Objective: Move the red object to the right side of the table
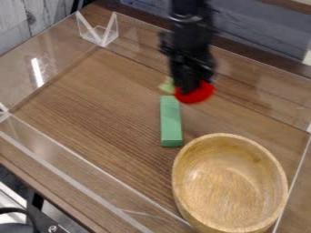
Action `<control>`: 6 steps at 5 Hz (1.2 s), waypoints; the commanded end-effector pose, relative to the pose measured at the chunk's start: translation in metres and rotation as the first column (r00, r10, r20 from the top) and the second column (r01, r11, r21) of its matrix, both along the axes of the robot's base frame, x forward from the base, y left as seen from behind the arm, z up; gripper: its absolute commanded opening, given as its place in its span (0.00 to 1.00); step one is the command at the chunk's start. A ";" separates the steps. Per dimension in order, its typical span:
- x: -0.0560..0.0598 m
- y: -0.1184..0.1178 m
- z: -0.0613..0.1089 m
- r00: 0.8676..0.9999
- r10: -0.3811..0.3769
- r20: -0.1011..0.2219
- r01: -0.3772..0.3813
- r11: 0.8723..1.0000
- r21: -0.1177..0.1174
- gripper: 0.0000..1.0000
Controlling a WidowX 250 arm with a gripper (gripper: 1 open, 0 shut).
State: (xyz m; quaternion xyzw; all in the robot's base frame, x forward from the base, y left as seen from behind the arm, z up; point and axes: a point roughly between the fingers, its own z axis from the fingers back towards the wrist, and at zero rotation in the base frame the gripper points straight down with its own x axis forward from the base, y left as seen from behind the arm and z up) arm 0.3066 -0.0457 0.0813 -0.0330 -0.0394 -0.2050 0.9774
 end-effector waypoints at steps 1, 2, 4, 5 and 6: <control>0.009 -0.026 0.005 0.994 -0.103 0.044 0.103 0.995 -0.012 0.00; 0.013 -0.041 -0.009 0.978 -0.207 0.027 0.208 0.978 -0.018 0.00; 0.017 -0.040 -0.034 0.991 -0.134 0.020 0.134 0.991 -0.015 0.00; 0.020 -0.042 -0.034 0.989 -0.147 0.021 0.148 0.989 -0.012 0.00; 0.022 -0.043 -0.033 0.987 -0.160 0.020 0.160 0.987 -0.007 0.00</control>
